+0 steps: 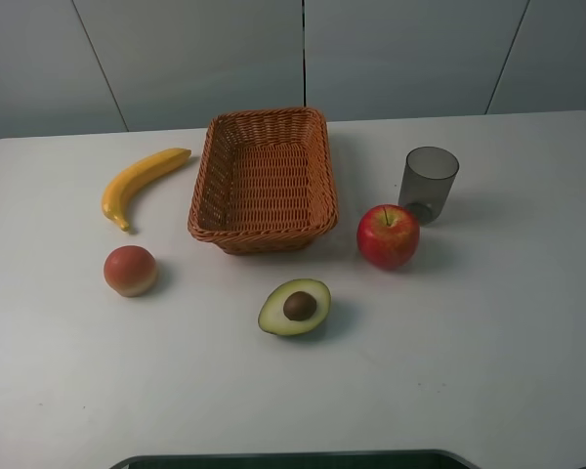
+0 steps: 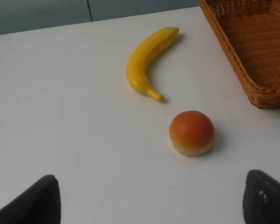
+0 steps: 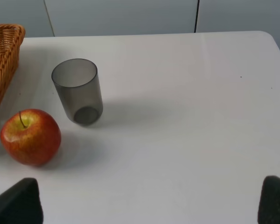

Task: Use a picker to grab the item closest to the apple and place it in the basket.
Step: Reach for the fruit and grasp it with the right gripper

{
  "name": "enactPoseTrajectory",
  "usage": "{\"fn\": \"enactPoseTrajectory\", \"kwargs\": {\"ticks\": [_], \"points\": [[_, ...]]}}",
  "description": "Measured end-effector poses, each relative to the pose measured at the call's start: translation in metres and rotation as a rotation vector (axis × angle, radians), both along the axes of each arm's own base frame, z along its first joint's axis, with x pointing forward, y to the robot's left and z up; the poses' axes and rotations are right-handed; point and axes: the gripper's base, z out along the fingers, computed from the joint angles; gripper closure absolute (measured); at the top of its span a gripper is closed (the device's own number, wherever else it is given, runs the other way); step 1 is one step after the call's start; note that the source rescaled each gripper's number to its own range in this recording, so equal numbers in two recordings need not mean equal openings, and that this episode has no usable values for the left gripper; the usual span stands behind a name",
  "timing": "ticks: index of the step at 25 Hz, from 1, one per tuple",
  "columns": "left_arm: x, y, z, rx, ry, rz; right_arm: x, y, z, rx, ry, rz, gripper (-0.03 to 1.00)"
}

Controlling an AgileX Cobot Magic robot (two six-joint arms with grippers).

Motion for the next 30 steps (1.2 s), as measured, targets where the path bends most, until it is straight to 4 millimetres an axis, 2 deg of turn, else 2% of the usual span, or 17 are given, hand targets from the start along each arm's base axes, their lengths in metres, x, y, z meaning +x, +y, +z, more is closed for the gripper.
{"fn": "enactPoseTrajectory", "kwargs": {"ticks": [30], "points": [[0.0,0.0,0.0,0.0,0.0,0.0,0.0,0.0,0.0,0.0,0.0,0.0,-0.03]]}}
